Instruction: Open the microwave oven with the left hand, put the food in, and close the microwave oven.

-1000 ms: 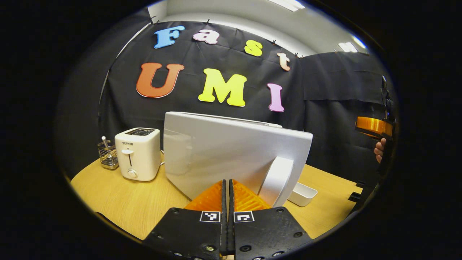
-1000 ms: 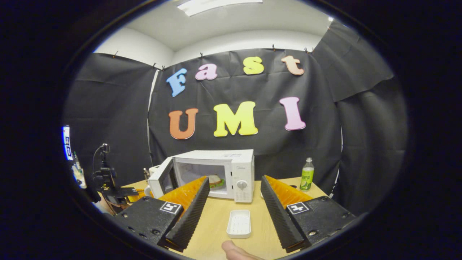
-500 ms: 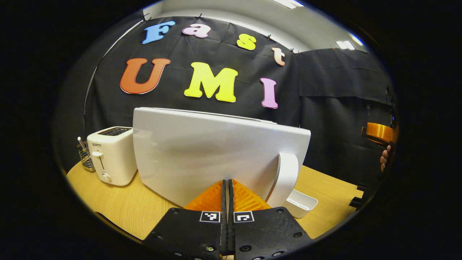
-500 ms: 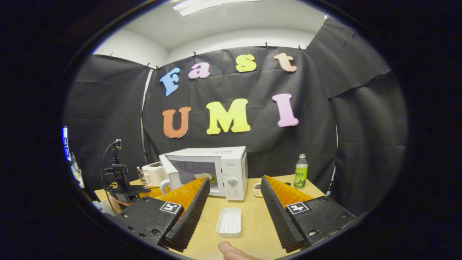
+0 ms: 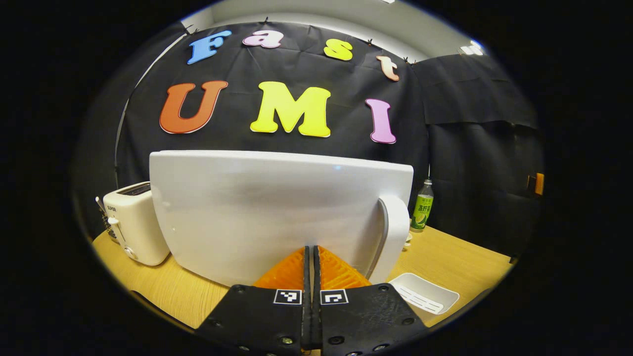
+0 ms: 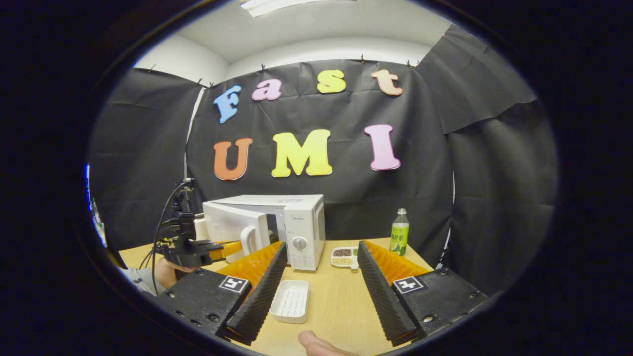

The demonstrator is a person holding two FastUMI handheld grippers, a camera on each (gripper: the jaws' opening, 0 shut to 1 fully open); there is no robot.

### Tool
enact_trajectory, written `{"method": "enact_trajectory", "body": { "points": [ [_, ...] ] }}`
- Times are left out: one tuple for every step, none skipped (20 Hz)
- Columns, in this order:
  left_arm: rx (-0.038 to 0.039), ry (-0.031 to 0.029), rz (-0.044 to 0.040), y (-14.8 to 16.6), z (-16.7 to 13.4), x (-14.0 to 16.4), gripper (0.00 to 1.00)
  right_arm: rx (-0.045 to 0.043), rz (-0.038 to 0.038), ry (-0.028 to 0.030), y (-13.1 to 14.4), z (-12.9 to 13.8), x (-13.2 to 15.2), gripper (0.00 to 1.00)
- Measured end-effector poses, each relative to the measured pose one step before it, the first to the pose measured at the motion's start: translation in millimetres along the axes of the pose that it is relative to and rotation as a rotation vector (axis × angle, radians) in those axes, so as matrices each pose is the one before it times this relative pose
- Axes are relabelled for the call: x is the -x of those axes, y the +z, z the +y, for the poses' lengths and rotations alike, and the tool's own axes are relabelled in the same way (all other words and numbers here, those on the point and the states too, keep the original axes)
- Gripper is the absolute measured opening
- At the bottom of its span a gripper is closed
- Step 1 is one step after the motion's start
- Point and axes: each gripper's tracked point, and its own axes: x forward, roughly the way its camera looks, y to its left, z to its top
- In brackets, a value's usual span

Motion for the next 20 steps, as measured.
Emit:
{"method": "enact_trajectory", "body": {
  "points": [
    [0.00749, 0.00319, 0.00085, 0.18, 0.73, -8.23, 0.00, -0.00265, 0.00636, -0.00083, -3.57, -3.45, -3.28, 0.92],
    [0.00624, 0.00577, -0.00420, 0.88, 0.71, -7.92, 0.00, -0.00030, 0.00765, 0.00140, -2.99, -2.85, -3.58, 0.91],
    [-0.00090, 0.00750, -0.00190, 0.39, 2.49, -7.39, 0.00, -0.00177, 0.00719, 0.00374, -3.85, -1.93, -3.60, 0.91],
    [-0.00829, 0.01353, -0.00480, 1.40, 2.17, -7.55, 0.00, -0.00510, 0.00607, 0.00172, -2.59, -2.48, -4.10, 0.91],
    [-0.00960, 0.01323, -0.00433, -0.27, 3.29, -8.51, 0.00, -0.00789, 0.00368, 0.00091, -3.33, -1.51, -0.77, 0.91],
    [-0.00832, 0.01043, -0.00027, -0.76, 1.29, -8.24, 0.00, -0.00848, 0.00423, 0.00119, -3.29, -1.67, -1.35, 0.87],
    [-0.00840, 0.01006, -0.00036, -1.51, 1.43, -6.50, 0.00, -0.00435, 0.00356, 0.00075, -2.19, -1.71, -2.72, 0.91],
    [-0.00345, 0.01182, 0.00935, -2.27, 1.34, -2.38, 0.00, -0.00203, 0.00458, -0.00104, -1.30, -3.50, -7.48, 0.91],
    [-0.00804, 0.00633, -0.01531, 1.33, 0.55, -1.09, 0.00, -0.00203, 0.00423, -0.00199, -1.29, -2.43, -5.56, 0.91],
    [-0.01011, 0.00147, 0.00288, -1.39, -0.45, -0.45, 0.00, -0.00425, 0.00418, -0.00135, -2.42, -1.15, -2.83, 0.91],
    [-0.01700, -0.00055, -0.01061, 2.00, 0.01, 1.45, 0.00, -0.00545, 0.00368, 0.00046, -1.91, 0.09, -2.60, 0.91],
    [-0.01657, 0.00195, -0.00560, 0.28, 0.23, 0.01, 0.00, -0.00531, 0.00553, -0.00124, -2.51, -0.06, -1.82, 0.91],
    [-0.00861, 0.00545, -0.00242, 0.15, 1.31, 0.00, 0.00, -0.00589, 0.00657, -0.00280, -2.55, -0.63, -1.74, 0.91],
    [-0.00929, 0.00606, -0.00410, 1.48, 0.55, -1.43, 0.00, -0.00699, 0.00456, 0.00016, -2.26, 0.10, -2.41, 0.91],
    [-0.00800, 0.00523, 0.00127, -1.13, 0.26, -0.63, 0.00, -0.00650, 0.00724, -0.00163, -2.38, 0.42, -1.52, 0.91],
    [-0.00760, 0.00782, -0.00269, -0.08, 0.97, -1.64, 0.00, -0.00671, 0.00401, -0.00133, -1.87, 0.39, -0.33, 0.86],
    [0.00648, 0.00229, -0.00917, 1.69, 0.35, -2.55, 0.00, -0.00689, 0.00205, -0.00080, 0.25, 0.93, -0.60, 0.86],
    [0.01524, 0.01485, 0.02521, -4.43, 2.91, -2.92, 0.00, -0.00339, 0.00130, 0.00104, 0.31, 1.60, 0.51, 0.86],
    [0.01922, 0.00317, 0.00027, -0.48, 0.72, 6.34, 0.00, 0.00090, 0.00161, -0.00096, -0.02, 1.22, 1.39, 0.86],
    [-0.00342, -0.00045, -0.01345, 4.98, -1.60, -1.69, 0.00, 0.00155, -0.00132, -0.00277, 0.75, 0.23, 1.73, 0.86]
  ]
}}
